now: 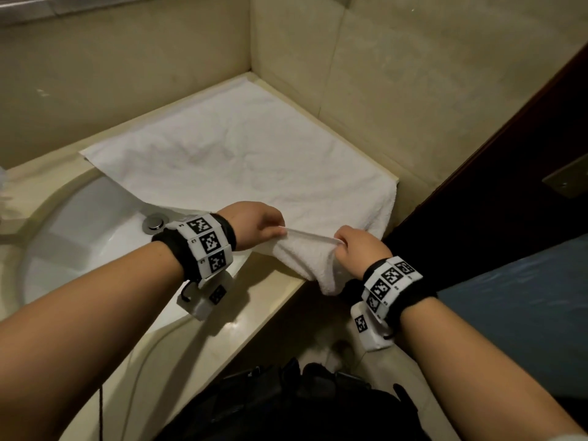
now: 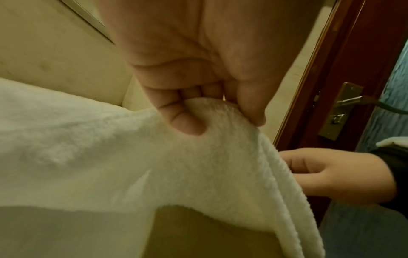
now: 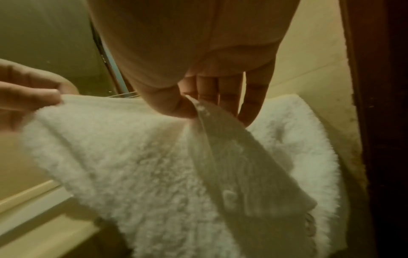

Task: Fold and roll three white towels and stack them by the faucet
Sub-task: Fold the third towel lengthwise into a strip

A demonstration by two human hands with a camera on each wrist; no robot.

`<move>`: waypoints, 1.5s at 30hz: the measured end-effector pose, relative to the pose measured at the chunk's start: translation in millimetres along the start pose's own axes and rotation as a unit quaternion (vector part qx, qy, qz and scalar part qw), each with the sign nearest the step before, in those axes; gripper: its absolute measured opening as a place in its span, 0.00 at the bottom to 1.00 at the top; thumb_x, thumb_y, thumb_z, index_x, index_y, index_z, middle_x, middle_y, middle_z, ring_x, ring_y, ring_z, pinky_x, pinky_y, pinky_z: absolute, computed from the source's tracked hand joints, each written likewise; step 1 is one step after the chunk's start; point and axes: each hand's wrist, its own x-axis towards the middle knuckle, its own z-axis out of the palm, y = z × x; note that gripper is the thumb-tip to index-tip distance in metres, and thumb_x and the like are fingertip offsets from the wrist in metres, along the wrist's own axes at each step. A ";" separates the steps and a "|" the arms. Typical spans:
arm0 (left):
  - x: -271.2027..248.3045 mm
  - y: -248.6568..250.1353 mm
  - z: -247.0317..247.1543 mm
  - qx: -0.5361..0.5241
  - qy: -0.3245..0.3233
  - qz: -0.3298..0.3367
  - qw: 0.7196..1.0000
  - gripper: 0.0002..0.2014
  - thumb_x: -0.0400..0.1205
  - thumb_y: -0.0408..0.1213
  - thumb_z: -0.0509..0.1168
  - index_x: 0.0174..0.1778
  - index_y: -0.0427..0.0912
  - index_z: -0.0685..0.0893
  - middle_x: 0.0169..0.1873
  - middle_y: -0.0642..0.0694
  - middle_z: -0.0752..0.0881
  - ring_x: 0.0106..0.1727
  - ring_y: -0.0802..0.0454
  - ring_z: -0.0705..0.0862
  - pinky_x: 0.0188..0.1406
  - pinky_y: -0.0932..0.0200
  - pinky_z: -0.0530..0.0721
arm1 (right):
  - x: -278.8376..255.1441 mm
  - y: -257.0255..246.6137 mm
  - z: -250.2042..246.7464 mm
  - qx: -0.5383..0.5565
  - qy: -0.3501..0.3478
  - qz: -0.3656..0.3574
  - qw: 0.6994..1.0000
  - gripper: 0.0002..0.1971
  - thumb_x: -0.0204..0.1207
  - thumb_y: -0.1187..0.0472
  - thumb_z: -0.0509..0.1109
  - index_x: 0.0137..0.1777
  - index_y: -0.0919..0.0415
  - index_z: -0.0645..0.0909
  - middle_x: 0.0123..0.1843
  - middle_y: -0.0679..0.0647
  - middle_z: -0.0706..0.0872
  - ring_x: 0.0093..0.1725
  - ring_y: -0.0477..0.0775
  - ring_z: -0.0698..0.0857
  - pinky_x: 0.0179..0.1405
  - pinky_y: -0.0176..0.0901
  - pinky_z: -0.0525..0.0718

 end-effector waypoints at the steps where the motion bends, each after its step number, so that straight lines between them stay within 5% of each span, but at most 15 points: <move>1: -1.3 -1.5 0.1 0.006 -0.001 0.001 1.000 0.16 0.82 0.49 0.57 0.56 0.44 0.81 0.53 0.45 0.85 0.50 0.50 0.79 0.45 0.61 0.69 | -1.6 4.9 0.5 -0.002 -0.014 0.013 1.000 0.11 0.76 0.61 0.57 0.55 0.59 0.76 0.53 0.60 0.84 0.51 0.62 0.81 0.43 0.44 0.74; 7: -13.1 -11.1 1.7 -0.011 0.022 0.004 1.000 0.14 0.81 0.46 0.61 0.56 0.43 0.81 0.54 0.45 0.85 0.55 0.47 0.80 0.48 0.60 0.71 | -22.9 48.9 -11.1 -0.008 -0.040 0.063 0.997 0.11 0.78 0.64 0.58 0.54 0.60 0.82 0.54 0.61 0.86 0.53 0.62 0.84 0.50 0.45 0.80; 9: -13.3 -14.0 2.6 -0.001 0.010 0.004 1.000 0.13 0.80 0.42 0.62 0.58 0.42 0.80 0.57 0.45 0.83 0.57 0.47 0.80 0.50 0.61 0.71 | -33.4 59.1 -21.4 0.122 0.009 0.067 0.990 0.11 0.80 0.65 0.57 0.49 0.56 0.82 0.47 0.57 0.86 0.39 0.59 0.87 0.35 0.41 0.85; 11: -9.7 -19.1 4.9 0.028 -0.014 -0.016 0.999 0.12 0.81 0.37 0.60 0.60 0.42 0.79 0.59 0.44 0.82 0.58 0.44 0.79 0.50 0.60 0.70 | -44.3 67.1 -33.4 0.304 0.061 0.082 0.947 0.15 0.81 0.68 0.56 0.42 0.52 0.80 0.43 0.52 0.83 0.28 0.49 0.87 0.22 0.32 0.84; 14: -6.5 -32.4 10.9 0.070 -0.044 -0.068 0.994 0.10 0.81 0.32 0.57 0.55 0.41 0.80 0.57 0.40 0.82 0.55 0.42 0.80 0.49 0.56 0.73 | -55.2 74.7 -47.0 0.419 0.087 0.065 0.901 0.17 0.81 0.70 0.56 0.39 0.51 0.80 0.43 0.51 0.82 0.38 0.47 0.85 0.29 0.30 0.86; 19: -2.5 -44.7 12.7 0.035 -0.025 -0.095 0.995 0.12 0.83 0.35 0.55 0.59 0.40 0.79 0.59 0.38 0.83 0.57 0.40 0.80 0.52 0.56 0.72 | -51.5 82.8 -44.7 0.303 0.074 0.065 0.948 0.15 0.80 0.66 0.58 0.39 0.48 0.79 0.39 0.48 0.84 0.35 0.51 0.87 0.40 0.40 0.86; 22: 10.8 -42.0 -5.9 0.022 0.025 -0.075 0.997 0.12 0.83 0.35 0.57 0.60 0.39 0.80 0.60 0.38 0.82 0.60 0.39 0.79 0.57 0.54 0.73 | -43.2 97.3 -33.8 0.322 0.057 0.119 0.937 0.10 0.81 0.64 0.59 0.44 0.54 0.80 0.39 0.50 0.83 0.36 0.55 0.87 0.44 0.49 0.86; 26: 47.0 -25.8 -35.4 0.054 0.047 -0.032 0.997 0.13 0.82 0.35 0.58 0.60 0.39 0.80 0.61 0.38 0.81 0.61 0.39 0.78 0.58 0.53 0.73 | -29.1 121.1 -32.6 0.341 0.014 0.160 0.926 0.10 0.81 0.64 0.58 0.41 0.56 0.78 0.43 0.55 0.84 0.37 0.55 0.88 0.41 0.45 0.88; 30: 94.4 -11.6 -60.0 0.052 0.078 0.001 0.996 0.13 0.82 0.35 0.58 0.60 0.37 0.80 0.59 0.36 0.81 0.61 0.38 0.78 0.58 0.53 0.73 | -3.6 138.8 -55.0 0.289 0.154 0.195 0.925 0.08 0.79 0.64 0.58 0.47 0.59 0.79 0.50 0.67 0.85 0.46 0.65 0.86 0.51 0.56 0.82; 34: 160.0 -7.5 -78.8 0.054 0.114 0.003 0.992 0.13 0.81 0.32 0.58 0.60 0.36 0.80 0.59 0.34 0.81 0.60 0.35 0.78 0.58 0.49 0.74 | 35.4 141.1 -76.7 0.153 0.278 0.192 0.929 0.13 0.79 0.66 0.56 0.57 0.66 0.79 0.56 0.70 0.83 0.55 0.69 0.80 0.49 0.46 0.73; 38: 213.6 -19.2 -65.7 0.038 0.045 -0.046 0.997 0.14 0.81 0.33 0.58 0.62 0.40 0.79 0.61 0.35 0.78 0.61 0.34 0.77 0.62 0.47 0.74 | 69.8 130.4 -74.6 0.081 0.188 0.190 0.960 0.17 0.79 0.63 0.60 0.67 0.66 0.72 0.67 0.69 0.73 0.63 0.69 0.75 0.58 0.53 0.75; 41: 227.7 -43.0 -49.3 0.062 -0.006 -0.080 0.995 0.18 0.80 0.34 0.58 0.66 0.45 0.74 0.63 0.39 0.77 0.63 0.37 0.76 0.62 0.48 0.74 | 103.9 111.5 -72.8 0.042 0.122 0.124 0.984 0.18 0.78 0.62 0.62 0.68 0.63 0.73 0.66 0.66 0.76 0.65 0.68 0.73 0.62 0.54 0.73; 45: 212.5 -81.8 -46.9 0.122 0.045 -0.090 0.987 0.17 0.81 0.42 0.52 0.64 0.45 0.74 0.59 0.41 0.80 0.58 0.38 0.79 0.54 0.49 0.74 | 168.9 59.6 -81.2 0.060 0.051 -0.014 0.997 0.18 0.77 0.60 0.63 0.67 0.58 0.74 0.65 0.59 0.78 0.64 0.60 0.76 0.63 0.46 0.71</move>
